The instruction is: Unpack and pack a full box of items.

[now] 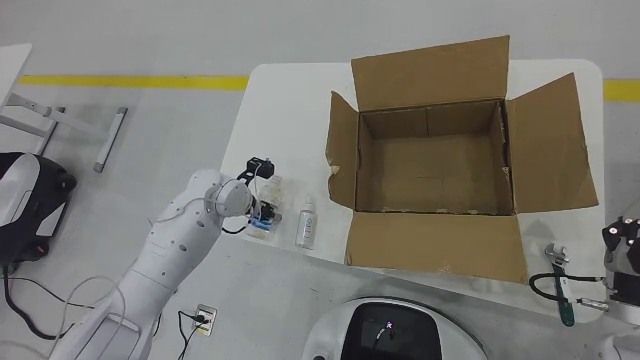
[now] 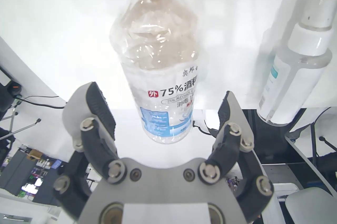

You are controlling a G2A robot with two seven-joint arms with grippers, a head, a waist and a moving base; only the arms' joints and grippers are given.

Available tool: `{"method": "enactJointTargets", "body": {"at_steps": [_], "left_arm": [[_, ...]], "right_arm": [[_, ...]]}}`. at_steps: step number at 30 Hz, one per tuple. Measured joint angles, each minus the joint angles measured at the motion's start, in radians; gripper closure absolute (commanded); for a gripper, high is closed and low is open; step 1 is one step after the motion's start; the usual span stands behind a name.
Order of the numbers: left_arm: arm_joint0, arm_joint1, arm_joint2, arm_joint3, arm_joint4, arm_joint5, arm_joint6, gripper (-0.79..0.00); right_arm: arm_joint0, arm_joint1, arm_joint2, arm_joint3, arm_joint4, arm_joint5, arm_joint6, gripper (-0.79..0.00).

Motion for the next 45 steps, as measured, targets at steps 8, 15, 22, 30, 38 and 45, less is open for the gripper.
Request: {"method": "enactJointTargets", "body": {"at_steps": [8, 15, 22, 30, 38, 45], "left_arm": [[-0.027, -0.005, 0.022, 0.043, -0.002, -0.029, 0.015, -0.299], [-0.028, -0.006, 0.027, 0.05, 0.0, -0.052, 0.032, 0.0], [-0.001, 0.002, -0.006, 0.027, -0.013, -0.082, 0.053, 0.0], [0.08, 0.035, -0.175, -0.157, -0.092, -0.107, -0.015, 0.0], [0.197, 0.067, -0.485, -0.503, -0.312, -0.097, -0.141, 0.0], [0.207, 0.078, -0.67, -0.714, -0.481, -0.064, -0.152, 0.0]], "right_arm": [[0.0, 0.0, 0.0, 0.0, 0.0, 0.0, 0.0, 0.0], [0.0, 0.0, 0.0, 0.0, 0.0, 0.0, 0.0, 0.0], [0.0, 0.0, 0.0, 0.0, 0.0, 0.0, 0.0, 0.0], [0.0, 0.0, 0.0, 0.0, 0.0, 0.0, 0.0, 0.0], [0.0, 0.0, 0.0, 0.0, 0.0, 0.0, 0.0, 0.0], [0.0, 0.0, 0.0, 0.0, 0.0, 0.0, 0.0, 0.0]]}}
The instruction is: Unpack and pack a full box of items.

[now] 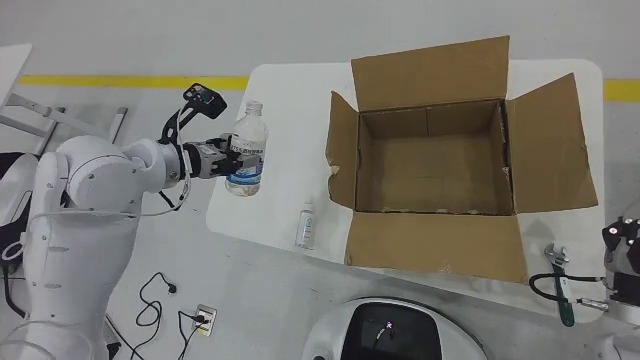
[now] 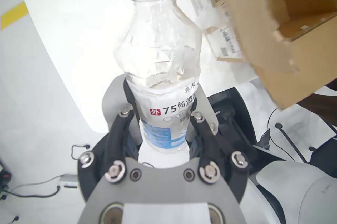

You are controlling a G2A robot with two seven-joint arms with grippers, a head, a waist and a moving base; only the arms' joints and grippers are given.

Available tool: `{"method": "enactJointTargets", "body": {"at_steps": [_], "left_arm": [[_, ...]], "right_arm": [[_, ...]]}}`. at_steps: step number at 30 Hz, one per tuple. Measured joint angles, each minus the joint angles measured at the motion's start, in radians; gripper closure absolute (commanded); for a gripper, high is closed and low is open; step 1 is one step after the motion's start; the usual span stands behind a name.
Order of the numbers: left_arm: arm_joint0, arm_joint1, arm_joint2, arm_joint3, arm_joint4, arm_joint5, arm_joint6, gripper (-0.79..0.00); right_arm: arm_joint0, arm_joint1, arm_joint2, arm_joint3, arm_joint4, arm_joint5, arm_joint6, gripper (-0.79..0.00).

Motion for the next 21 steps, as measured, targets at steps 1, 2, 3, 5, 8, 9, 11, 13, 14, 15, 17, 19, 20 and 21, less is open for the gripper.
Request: {"method": "enactJointTargets", "body": {"at_steps": [1, 2, 3, 5, 8, 9, 11, 13, 14, 15, 17, 19, 20, 21], "left_arm": [[-0.004, 0.001, -0.015, -0.025, -0.004, 0.018, 0.013, 0.0], [-0.006, 0.002, -0.023, -0.044, -0.004, 0.032, 0.02, 0.0], [-0.008, 0.003, -0.029, -0.061, -0.006, 0.047, 0.025, 0.0], [-0.011, 0.005, -0.035, -0.086, -0.012, 0.072, 0.028, 0.0], [-0.011, 0.005, -0.035, -0.087, -0.012, 0.073, 0.027, 0.0], [-0.011, 0.005, -0.035, -0.086, -0.012, 0.073, 0.027, 0.0], [-0.011, 0.005, -0.035, -0.086, -0.012, 0.072, 0.027, 0.0], [-0.011, 0.005, -0.035, -0.086, -0.012, 0.072, 0.027, 0.0], [-0.011, 0.005, -0.035, -0.086, -0.012, 0.072, 0.027, 0.0], [-0.011, 0.005, -0.035, -0.086, -0.012, 0.072, 0.027, 0.0], [-0.011, 0.005, -0.035, -0.086, -0.012, 0.072, 0.027, 0.0], [-0.011, 0.005, -0.035, -0.086, -0.012, 0.072, 0.027, 0.0], [-0.011, 0.005, -0.035, -0.086, -0.012, 0.072, 0.027, 0.0], [-0.011, 0.005, -0.035, -0.086, -0.012, 0.072, 0.027, 0.0]], "right_arm": [[0.0, 0.0, 0.0, 0.0, 0.0, 0.0, 0.0, 0.0], [0.0, 0.0, 0.0, 0.0, 0.0, 0.0, 0.0, 0.0], [0.0, 0.0, 0.0, 0.0, 0.0, 0.0, 0.0, 0.0], [0.0, 0.0, 0.0, 0.0, 0.0, 0.0, 0.0, 0.0], [0.0, 0.0, 0.0, 0.0, 0.0, 0.0, 0.0, 0.0], [0.0, 0.0, 0.0, 0.0, 0.0, 0.0, 0.0, 0.0], [0.0, 0.0, 0.0, 0.0, 0.0, 0.0, 0.0, 0.0], [0.0, 0.0, 0.0, 0.0, 0.0, 0.0, 0.0, 0.0], [0.0, 0.0, 0.0, 0.0, 0.0, 0.0, 0.0, 0.0], [0.0, 0.0, 0.0, 0.0, 0.0, 0.0, 0.0, 0.0], [0.0, 0.0, 0.0, 0.0, 0.0, 0.0, 0.0, 0.0], [0.0, 0.0, 0.0, 0.0, 0.0, 0.0, 0.0, 0.0], [0.0, 0.0, 0.0, 0.0, 0.0, 0.0, 0.0, 0.0], [0.0, 0.0, 0.0, 0.0, 0.0, 0.0, 0.0, 0.0]]}}
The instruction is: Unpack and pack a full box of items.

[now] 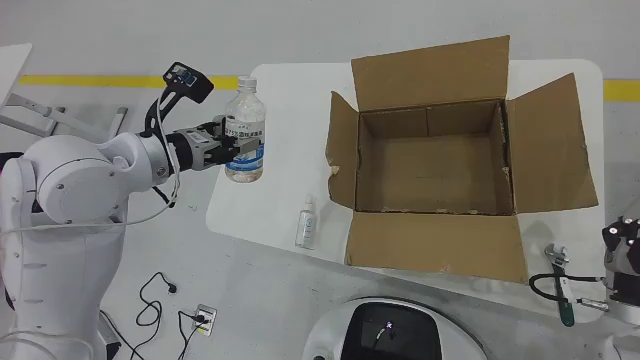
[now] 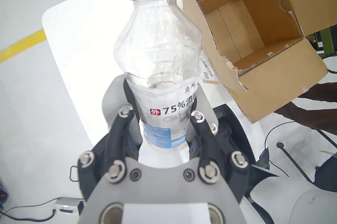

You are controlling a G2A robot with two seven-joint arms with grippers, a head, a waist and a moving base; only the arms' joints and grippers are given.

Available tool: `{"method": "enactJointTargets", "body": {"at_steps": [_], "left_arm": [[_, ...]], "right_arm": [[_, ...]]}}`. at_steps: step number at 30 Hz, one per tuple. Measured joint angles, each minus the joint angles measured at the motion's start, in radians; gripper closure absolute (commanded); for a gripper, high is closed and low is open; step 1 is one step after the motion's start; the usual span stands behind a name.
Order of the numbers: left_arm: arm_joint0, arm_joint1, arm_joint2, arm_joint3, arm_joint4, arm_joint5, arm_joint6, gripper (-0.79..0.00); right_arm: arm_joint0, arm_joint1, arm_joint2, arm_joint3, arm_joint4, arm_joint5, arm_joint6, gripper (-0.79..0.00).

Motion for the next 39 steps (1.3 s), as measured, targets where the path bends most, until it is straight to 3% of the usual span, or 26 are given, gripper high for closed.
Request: {"method": "enactJointTargets", "body": {"at_steps": [4, 8, 15, 23, 31, 35, 39], "left_arm": [[0.002, -0.001, 0.003, -0.008, -0.003, 0.0, 0.011, 0.0], [-0.018, 0.001, 0.033, -0.082, -0.029, 0.007, 0.086, 0.0], [-0.204, 0.014, 0.164, -0.148, -0.133, 0.048, 0.145, 0.0], [-0.466, 0.016, 0.483, -0.13, -0.182, 0.1, 0.139, 0.0], [-0.648, -0.019, 0.837, -0.009, -0.129, 0.17, 0.174, 0.0], [-0.697, -0.042, 0.953, 0.091, -0.114, 0.207, 0.234, 0.0], [-0.716, -0.052, 0.992, 0.153, -0.13, 0.216, 0.252, 0.0]], "right_arm": [[0.0, 0.0, 0.0, 0.0, 0.0, 0.0, 0.0, 0.0], [0.0, 0.0, 0.0, 0.0, 0.0, 0.0, 0.0, 0.0], [0.0, 0.0, 0.0, 0.0, 0.0, 0.0, 0.0, 0.0], [0.0, 0.0, 0.0, 0.0, 0.0, 0.0, 0.0, 0.0], [0.0, 0.0, 0.0, 0.0, 0.0, 0.0, 0.0, 0.0], [0.0, 0.0, 0.0, 0.0, 0.0, 0.0, 0.0, 0.0], [0.0, 0.0, 0.0, 0.0, 0.0, 0.0, 0.0, 0.0]]}}
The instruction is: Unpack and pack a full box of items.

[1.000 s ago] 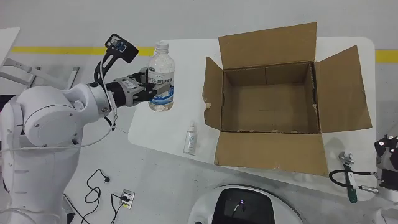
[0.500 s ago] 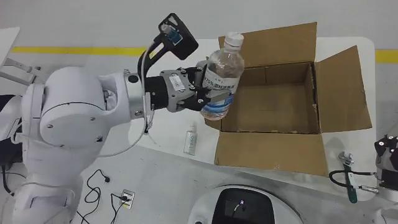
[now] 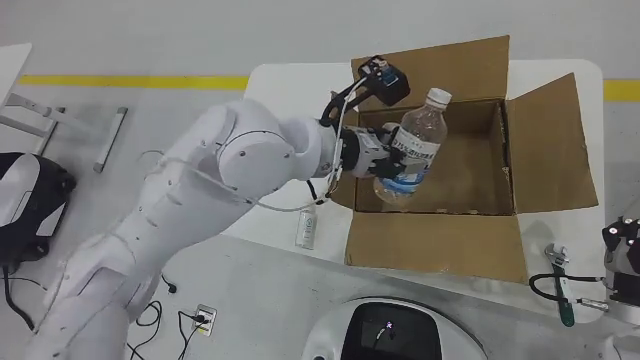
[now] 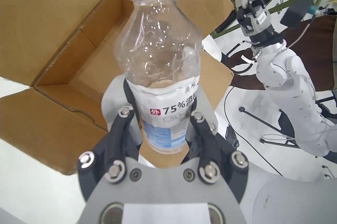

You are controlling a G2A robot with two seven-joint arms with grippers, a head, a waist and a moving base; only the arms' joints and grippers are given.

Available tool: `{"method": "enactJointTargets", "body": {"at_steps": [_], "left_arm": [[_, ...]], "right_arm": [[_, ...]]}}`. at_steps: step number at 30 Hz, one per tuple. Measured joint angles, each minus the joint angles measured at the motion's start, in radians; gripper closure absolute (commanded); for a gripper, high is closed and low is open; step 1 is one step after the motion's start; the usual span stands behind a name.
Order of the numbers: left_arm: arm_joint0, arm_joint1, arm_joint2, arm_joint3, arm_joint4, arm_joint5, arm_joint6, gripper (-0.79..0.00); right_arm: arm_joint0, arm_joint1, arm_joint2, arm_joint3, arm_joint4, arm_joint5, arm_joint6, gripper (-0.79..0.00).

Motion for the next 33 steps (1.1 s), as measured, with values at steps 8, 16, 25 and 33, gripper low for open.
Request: {"method": "enactJointTargets", "body": {"at_steps": [8, 16, 25, 33], "left_arm": [[0.001, 0.0, -0.002, -0.003, 0.001, -0.001, -0.001, 0.0], [0.006, 0.0, -0.001, 0.0, -0.003, -0.001, 0.005, 0.0], [-0.07, -0.047, 0.135, 0.142, -0.054, 0.052, 0.013, 0.0], [-0.193, -0.128, 0.319, 0.387, -0.114, 0.127, 0.017, 0.0]], "right_arm": [[0.0, 0.0, 0.0, 0.0, 0.0, 0.0, 0.0, 0.0], [0.0, 0.0, 0.0, 0.0, 0.0, 0.0, 0.0, 0.0], [0.0, 0.0, 0.0, 0.0, 0.0, 0.0, 0.0, 0.0], [0.0, 0.0, 0.0, 0.0, 0.0, 0.0, 0.0, 0.0]]}}
